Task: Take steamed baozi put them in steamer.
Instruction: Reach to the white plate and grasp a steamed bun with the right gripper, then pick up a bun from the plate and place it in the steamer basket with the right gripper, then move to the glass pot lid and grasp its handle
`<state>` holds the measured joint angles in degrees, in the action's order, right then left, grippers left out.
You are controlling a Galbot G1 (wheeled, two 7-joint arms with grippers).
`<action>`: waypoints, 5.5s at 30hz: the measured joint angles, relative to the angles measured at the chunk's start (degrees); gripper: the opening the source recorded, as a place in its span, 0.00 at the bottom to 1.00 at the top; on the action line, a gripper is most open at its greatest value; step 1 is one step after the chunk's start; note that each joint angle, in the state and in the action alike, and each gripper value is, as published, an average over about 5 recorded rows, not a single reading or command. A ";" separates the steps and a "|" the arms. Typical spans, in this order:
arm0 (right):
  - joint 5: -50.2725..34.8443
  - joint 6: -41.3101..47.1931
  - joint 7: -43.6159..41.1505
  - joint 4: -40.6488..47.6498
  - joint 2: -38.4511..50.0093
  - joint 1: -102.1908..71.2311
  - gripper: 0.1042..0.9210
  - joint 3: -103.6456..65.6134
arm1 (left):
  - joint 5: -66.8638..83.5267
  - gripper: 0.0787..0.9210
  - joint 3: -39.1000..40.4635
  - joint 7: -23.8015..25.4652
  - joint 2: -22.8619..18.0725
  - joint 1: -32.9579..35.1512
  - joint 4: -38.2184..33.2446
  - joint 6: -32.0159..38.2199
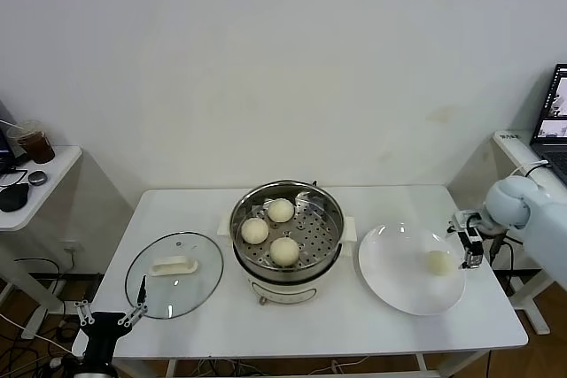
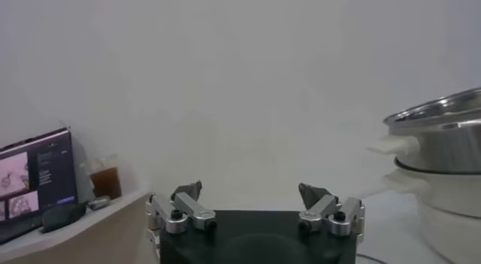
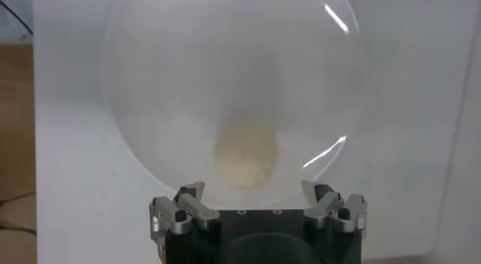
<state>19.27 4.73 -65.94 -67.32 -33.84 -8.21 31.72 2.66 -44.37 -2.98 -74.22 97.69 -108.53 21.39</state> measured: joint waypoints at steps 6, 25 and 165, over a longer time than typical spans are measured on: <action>1.64 0.09 0.35 2.94 -2.62 -1.80 0.88 -1.58 | 0.12 0.88 -0.34 -0.03 -0.13 0.10 0.07 0.05; 5.07 1.07 1.63 6.57 -6.40 -4.21 0.55 -3.58 | 0.00 0.88 -0.35 -0.09 -0.45 0.21 0.00 0.10; -24.50 -19.34 52.18 -43.45 -44.26 -84.48 0.88 -79.49 | -26.35 0.88 -1.12 -7.95 3.54 -2.96 4.31 -5.80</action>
<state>-5.22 -14.62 -13.75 -110.78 -78.10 -92.69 -47.77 -23.69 -45.49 -10.93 -70.68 94.73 -104.23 15.59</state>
